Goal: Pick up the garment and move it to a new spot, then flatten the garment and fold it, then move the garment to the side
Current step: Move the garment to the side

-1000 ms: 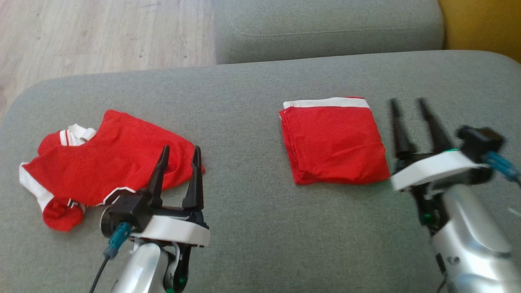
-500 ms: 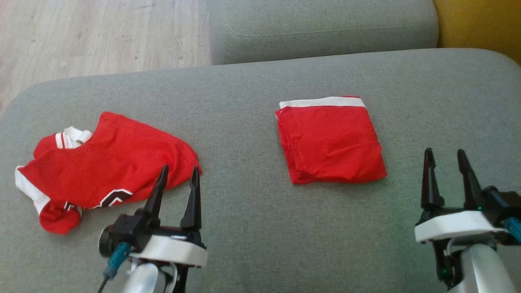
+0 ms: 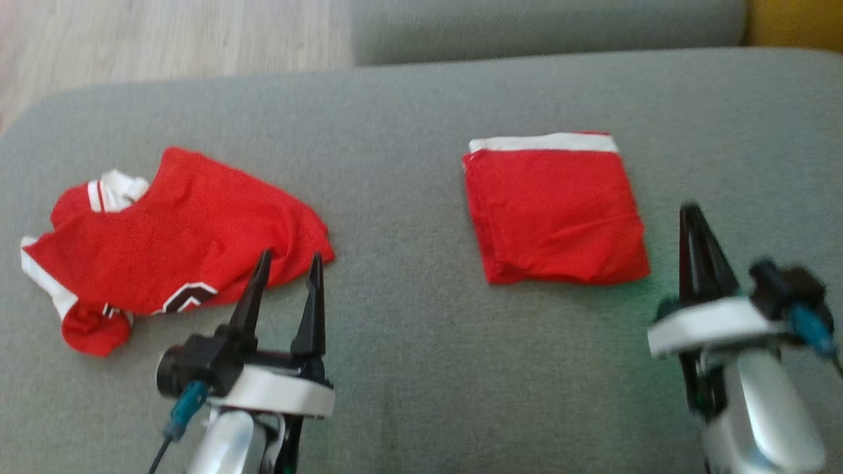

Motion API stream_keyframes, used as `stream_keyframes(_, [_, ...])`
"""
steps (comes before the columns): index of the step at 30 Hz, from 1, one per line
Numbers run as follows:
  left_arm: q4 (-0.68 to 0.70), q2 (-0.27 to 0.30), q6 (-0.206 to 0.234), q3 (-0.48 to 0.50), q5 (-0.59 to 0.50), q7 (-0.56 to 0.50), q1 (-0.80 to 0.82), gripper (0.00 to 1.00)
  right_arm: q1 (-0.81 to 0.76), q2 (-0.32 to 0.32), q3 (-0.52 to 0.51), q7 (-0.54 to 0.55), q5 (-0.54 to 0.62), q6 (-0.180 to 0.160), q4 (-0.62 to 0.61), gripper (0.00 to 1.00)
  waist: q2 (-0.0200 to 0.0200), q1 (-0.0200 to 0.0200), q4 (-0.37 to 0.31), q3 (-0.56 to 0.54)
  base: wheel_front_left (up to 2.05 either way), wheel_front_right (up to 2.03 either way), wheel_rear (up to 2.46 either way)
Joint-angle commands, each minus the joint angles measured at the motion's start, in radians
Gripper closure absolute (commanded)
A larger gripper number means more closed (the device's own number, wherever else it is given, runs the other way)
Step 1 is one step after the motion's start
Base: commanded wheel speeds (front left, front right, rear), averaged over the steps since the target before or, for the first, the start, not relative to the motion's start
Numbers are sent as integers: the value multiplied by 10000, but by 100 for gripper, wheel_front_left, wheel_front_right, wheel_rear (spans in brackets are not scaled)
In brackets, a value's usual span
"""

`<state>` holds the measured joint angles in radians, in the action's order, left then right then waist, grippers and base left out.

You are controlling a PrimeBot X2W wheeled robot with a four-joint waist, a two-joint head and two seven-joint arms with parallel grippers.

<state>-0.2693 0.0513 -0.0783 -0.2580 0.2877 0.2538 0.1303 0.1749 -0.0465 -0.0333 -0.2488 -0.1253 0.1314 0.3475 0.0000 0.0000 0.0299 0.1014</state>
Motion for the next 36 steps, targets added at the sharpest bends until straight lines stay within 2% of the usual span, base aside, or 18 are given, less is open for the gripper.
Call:
stream_keyframes(1, [389, -5, -45, 232, -85, 80, 731, 0, 1191, -39, 244, 76, 253, -7, 111, 100, 0, 0, 318, 600, 0, 0, 0])
stream_keyframes(5, [459, -7, -69, 31, -14, 80, 1031, 0, 2203, -38, 33, 286, 431, -7, 1045, 100, 0, 0, 604, 1120, 0, 0, 0])
stream_keyframes(11, [504, -9, -15, -514, 203, 80, 1545, 0, 4027, -38, -833, 364, 1178, -7, 3495, 100, 0, 0, 1277, 1794, 0, 0, 0])
stream_keyframes(17, [575, -9, 131, -744, 371, 80, 1776, 0, 4903, -41, -1708, 361, 2006, -7, 5782, 100, 0, 0, 1636, 2051, 0, 0, 0])
stream_keyframes(22, [550, -10, 176, -687, 392, 80, 1862, 0, 5377, -47, -1915, -26, 2402, -7, 6346, 100, 0, 0, 1679, 2029, 0, 0, 0])
stream_keyframes(25, [524, -10, 179, -663, 409, 80, 1850, 0, 5655, -42, -1072, -117, 1742, -7, 6091, 100, 0, 0, 1679, 1951, 0, 0, 0])
stream_keyframes(26, [517, -10, 181, -666, 416, 80, 1850, 0, 5662, -41, -631, -121, 1383, -7, 5837, 100, 0, 0, 1677, 1928, 0, 0, 0])
stream_keyframes(27, [510, -10, 190, -690, 440, 80, 1847, 0, 5503, -40, 336, -124, 642, -7, 5450, 100, 0, 0, 1670, 1874, 0, 0, 0])
stream_keyframes(29, [506, -10, 203, -722, 463, 80, 1838, 0, 5298, -40, 1177, -126, 121, -7, 5331, 100, 0, 0, 1664, 1823, 0, 0, 0])
stream_keyframes(36, [382, -10, 238, -756, 487, 80, 1762, 0, 5077, -39, 3232, 371, -912, -7, 6792, 100, 0, 0, 1592, 1518, 0, 0, 0])
